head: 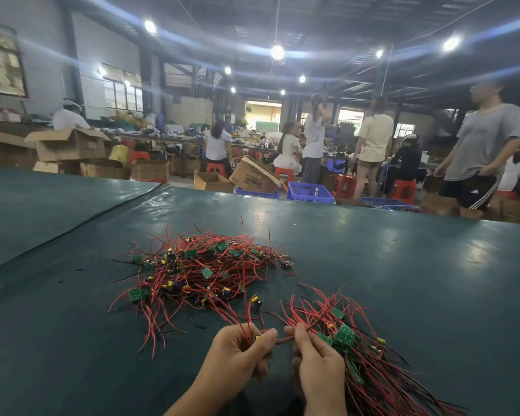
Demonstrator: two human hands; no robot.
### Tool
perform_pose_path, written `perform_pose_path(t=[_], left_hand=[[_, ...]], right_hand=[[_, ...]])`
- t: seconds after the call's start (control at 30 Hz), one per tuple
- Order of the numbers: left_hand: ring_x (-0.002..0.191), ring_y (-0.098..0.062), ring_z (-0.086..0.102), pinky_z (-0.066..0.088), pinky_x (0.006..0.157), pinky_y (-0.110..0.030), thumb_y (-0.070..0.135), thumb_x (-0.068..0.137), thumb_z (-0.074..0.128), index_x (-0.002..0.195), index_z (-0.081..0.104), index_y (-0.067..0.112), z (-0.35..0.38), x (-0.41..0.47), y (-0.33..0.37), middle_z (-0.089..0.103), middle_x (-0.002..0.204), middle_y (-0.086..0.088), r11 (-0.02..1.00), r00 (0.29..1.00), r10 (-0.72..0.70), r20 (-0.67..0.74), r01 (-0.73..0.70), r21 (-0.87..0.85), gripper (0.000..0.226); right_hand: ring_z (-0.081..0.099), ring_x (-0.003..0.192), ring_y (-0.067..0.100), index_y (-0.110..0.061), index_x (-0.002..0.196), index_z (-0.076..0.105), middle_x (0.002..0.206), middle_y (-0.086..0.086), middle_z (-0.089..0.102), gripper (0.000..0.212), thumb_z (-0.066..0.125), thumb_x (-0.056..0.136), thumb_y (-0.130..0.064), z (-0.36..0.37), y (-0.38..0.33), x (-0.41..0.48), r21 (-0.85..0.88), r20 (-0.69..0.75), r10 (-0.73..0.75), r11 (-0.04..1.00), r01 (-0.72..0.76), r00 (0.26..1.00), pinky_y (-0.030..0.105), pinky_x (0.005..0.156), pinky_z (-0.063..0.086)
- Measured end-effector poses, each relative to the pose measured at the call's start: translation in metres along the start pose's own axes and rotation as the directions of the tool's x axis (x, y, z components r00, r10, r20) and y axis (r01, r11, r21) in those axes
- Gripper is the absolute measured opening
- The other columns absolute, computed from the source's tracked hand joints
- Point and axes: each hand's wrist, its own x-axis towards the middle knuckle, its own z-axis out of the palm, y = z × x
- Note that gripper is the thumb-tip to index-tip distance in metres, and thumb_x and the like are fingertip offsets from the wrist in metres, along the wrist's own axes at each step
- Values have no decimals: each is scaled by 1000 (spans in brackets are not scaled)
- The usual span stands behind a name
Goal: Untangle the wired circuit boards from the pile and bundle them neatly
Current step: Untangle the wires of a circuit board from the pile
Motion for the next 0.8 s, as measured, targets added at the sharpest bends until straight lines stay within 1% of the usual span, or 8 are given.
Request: perform_pose_path(t=[0.1,0.23,0.33,0.47,0.53,0.6,0.7,0.8], left_hand=[[38,-15,48,42,45,-24,36,73,65,55,57,11,-2,2,6,52,43,-8,998,1000,4,-21,-5,-57,32],[34,-14,43,39,41,-21,31,74,63,46,56,17,-4,4,10,50,48,-12,992,1000,9,-23,-11,-122,32],[36,-14,45,39,43,-21,31,76,63,47,57,17,-4,3,7,51,47,-11,992,1000,12,1,-12,-127,32],[41,-16,50,42,45,-24,33,77,63,61,56,9,-2,1,3,55,49,-11,988,1000,-14,16,17,-150,30],[41,-15,50,42,44,-22,33,75,65,66,57,5,-1,1,3,56,51,-11,986,1000,-19,16,22,-167,31],[42,-15,51,42,45,-22,36,74,66,67,56,3,-1,1,4,57,51,-9,987,1000,-14,25,18,-158,35],[45,-15,52,42,48,-22,39,75,67,66,57,6,-1,-1,3,59,51,-7,995,999,-12,47,17,-101,36],[45,-17,50,40,49,-22,37,77,67,64,56,7,1,-1,4,57,48,-6,998,998,-6,65,10,-55,34]], right_hand=[[31,34,6,-8,71,78,45,-4,44,26,65,90,-20,-10,-4,10,134,-84,28,991,-16,996,20,34,30],[29,31,4,-10,69,78,45,-5,48,27,63,90,-17,-19,-13,16,297,-79,43,955,-17,996,15,30,27],[28,32,4,-4,79,76,48,-5,46,23,63,90,-19,-22,-18,17,378,-51,55,925,-32,997,15,31,26],[31,35,7,-11,75,77,43,-5,43,25,68,77,-34,-17,-11,6,146,-6,-71,987,71,997,19,38,30],[48,46,14,-19,68,78,47,-1,58,16,71,78,-30,-5,-5,-5,9,102,-143,990,143,984,28,52,45],[61,58,17,-24,64,78,58,8,69,22,70,84,-20,8,4,-12,-64,150,-172,981,183,974,33,64,53],[62,56,14,-24,59,77,58,9,69,31,68,88,-17,14,8,-14,-89,108,-176,979,186,978,31,61,55],[69,65,17,-23,61,78,64,8,73,32,66,89,-14,11,7,-10,-37,96,-136,989,141,986,32,70,57]])
